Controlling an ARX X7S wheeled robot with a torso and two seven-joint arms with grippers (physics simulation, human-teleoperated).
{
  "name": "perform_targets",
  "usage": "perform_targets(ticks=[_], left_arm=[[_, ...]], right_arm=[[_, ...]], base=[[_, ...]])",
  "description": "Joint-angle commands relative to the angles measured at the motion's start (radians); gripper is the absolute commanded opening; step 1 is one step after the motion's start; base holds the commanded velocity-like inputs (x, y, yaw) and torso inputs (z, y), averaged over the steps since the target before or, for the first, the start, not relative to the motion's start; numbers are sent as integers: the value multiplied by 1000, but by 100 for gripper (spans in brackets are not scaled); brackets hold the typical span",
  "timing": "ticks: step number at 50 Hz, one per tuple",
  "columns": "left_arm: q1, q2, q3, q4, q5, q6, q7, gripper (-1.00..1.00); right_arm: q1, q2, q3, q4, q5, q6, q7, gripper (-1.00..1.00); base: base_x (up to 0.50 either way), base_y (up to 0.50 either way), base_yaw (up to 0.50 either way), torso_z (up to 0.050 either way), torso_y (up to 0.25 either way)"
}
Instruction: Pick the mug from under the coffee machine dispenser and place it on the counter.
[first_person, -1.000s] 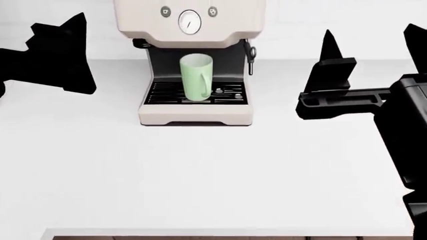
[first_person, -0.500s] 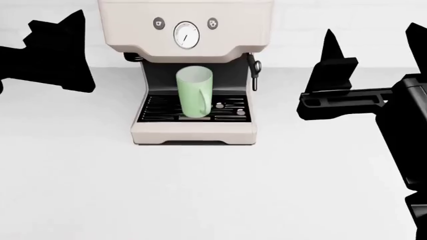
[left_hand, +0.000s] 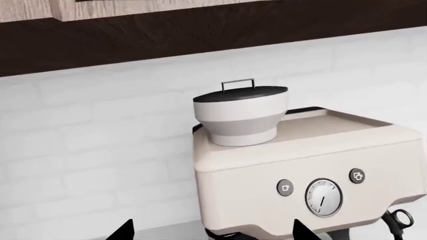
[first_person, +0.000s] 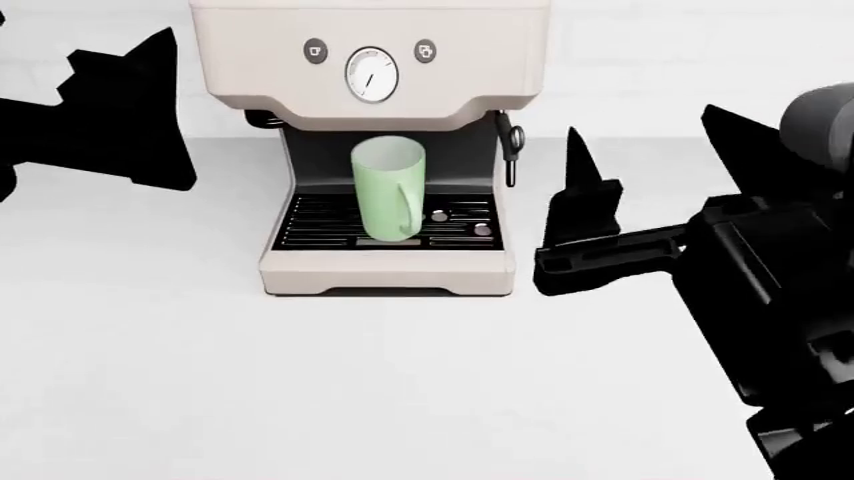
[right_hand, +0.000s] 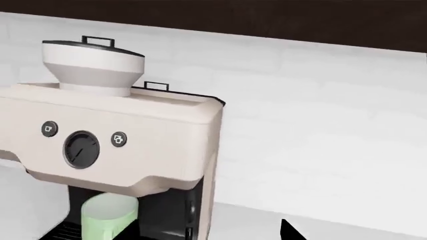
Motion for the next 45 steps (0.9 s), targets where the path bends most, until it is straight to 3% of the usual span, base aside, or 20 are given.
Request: perform_targets(ticks=[1,28,45], left_arm=[[6,4,4,-2,16,3,15,100],[38,-7,1,5,51,7,44,100],[37,-7,13,2,67,8,55,100]], right_arm=[[-58,-70,-74,27,-13,31,-88,100],[-223,-222,-141,221,-359,-3,-413,100],[-247,-286,-177,331,-479,-35,-494,100]], base=[[0,0,0,0,0],[0,0,0,0,0],[0,0,0,0,0]])
